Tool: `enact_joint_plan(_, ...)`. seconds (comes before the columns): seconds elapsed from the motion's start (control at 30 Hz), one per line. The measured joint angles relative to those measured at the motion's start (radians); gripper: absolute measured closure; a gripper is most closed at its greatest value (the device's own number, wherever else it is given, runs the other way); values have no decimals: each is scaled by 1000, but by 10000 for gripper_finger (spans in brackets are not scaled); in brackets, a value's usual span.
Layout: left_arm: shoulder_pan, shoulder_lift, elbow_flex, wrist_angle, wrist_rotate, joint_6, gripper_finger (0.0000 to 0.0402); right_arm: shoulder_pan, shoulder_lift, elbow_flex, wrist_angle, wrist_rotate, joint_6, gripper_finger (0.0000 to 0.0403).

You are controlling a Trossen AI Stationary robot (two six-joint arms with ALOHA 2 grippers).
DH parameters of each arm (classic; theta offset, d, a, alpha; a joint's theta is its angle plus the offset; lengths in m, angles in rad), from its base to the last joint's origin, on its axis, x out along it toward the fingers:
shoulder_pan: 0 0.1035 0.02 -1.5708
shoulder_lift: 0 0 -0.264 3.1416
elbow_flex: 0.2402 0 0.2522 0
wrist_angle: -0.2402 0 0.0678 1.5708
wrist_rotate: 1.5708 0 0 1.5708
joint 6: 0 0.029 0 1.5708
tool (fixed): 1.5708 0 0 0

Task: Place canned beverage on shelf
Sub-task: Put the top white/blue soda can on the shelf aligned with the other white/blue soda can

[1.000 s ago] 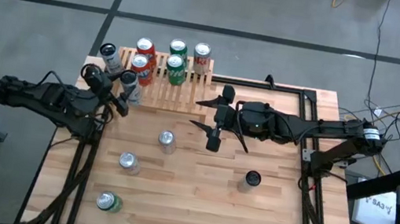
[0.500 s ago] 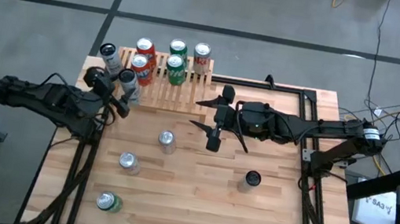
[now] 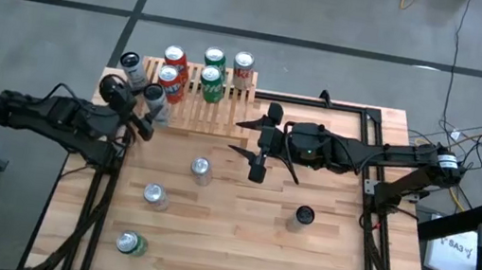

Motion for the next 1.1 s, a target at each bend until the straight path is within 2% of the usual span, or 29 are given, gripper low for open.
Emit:
enact_joint_plan(0.37, -1, 1, 145, -75, 33, 0, 90, 0, 13, 0, 10, 0, 13, 155)
enact_joint_plan(0.5, -1, 12, 181, -72, 112, -1, 106, 0, 36, 0, 22, 0, 14, 172)
enact_joint_plan(0.6, -1, 36, 184, -72, 184, -11, 137, -4, 54, 0, 42, 1, 11, 188)
enact_joint_plan(0.73, -1, 80, 185, -79, 252, -49, 200, -12, 66, 0, 55, 1, 10, 212)
enact_joint_plan(0.93, -2, 133, 214, -98, 283, -99, 301, -23, 69, 0, 52, 1, 7, 251)
enact_joint_plan(1.1, -1, 159, 260, -156, 290, -114, 354, -23, 69, 0, 38, 1, -1, 278)
